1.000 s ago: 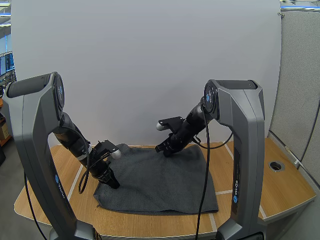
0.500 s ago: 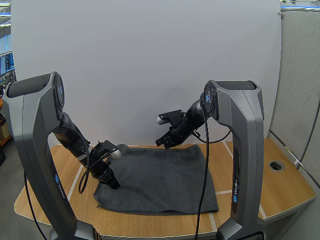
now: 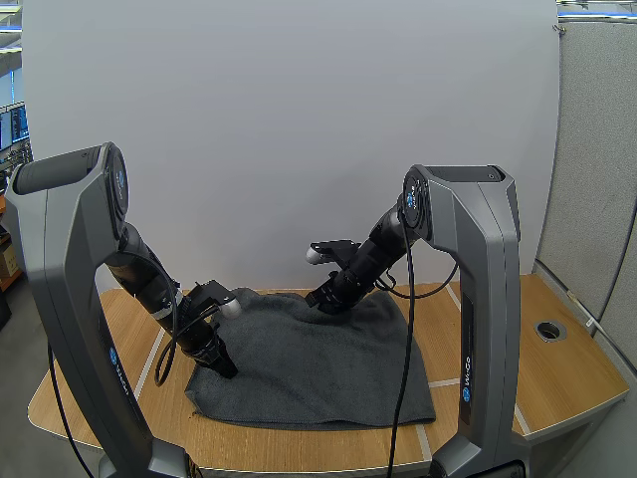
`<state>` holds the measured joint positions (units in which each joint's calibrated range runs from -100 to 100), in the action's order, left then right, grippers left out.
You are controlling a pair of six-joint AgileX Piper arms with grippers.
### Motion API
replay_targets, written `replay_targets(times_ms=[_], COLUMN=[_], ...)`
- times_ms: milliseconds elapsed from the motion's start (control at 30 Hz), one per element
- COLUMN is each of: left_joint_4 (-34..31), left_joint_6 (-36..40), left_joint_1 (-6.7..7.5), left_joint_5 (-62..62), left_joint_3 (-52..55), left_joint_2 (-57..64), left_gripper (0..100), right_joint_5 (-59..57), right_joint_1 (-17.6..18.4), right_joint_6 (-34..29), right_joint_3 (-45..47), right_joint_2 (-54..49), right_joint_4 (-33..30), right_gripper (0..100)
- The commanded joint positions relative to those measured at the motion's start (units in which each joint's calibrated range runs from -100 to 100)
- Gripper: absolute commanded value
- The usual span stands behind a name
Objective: Fold the towel
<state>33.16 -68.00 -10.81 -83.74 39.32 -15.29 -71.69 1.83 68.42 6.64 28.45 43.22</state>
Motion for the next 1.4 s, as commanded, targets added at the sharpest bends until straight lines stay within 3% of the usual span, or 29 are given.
replay_targets(times_ms=[0,267,600,867,1133,1367], left_joint_4=[-1.37,-1.93,-3.4,-3.84,-3.84,-3.7], left_joint_6=[0.38,0.91,1.92,1.92,1.92,1.92], left_joint_1=[0.16,0.16,0.16,0.16,0.16,0.16], left_joint_5=[-0.99,-1.9,-1.54,-0.8,1.0,0.95], left_joint_3=[0.46,0.46,0.46,0.46,0.46,0.46], left_joint_2=[0.03,0.03,0.03,0.03,0.03,0.03], left_gripper=[0,0,0,0,0,0], right_joint_5=[2.26,25.22,35.83,30.07,10.19,8.68], right_joint_1=[0.0,0.0,0.0,0.0,0.0,0.0], right_joint_6=[-0.23,-0.23,0.09,-0.65,-0.99,-0.33], right_joint_3=[-0.03,-0.03,-0.03,-0.03,0.24,3.36], right_joint_2=[-0.34,-0.34,-0.34,-3.5,-7.22,-7.1], right_joint_4=[-3.8,-4.56,-4.56,-3.96,-4.58,-4.55], right_gripper=[0,0,0,0,0,0])
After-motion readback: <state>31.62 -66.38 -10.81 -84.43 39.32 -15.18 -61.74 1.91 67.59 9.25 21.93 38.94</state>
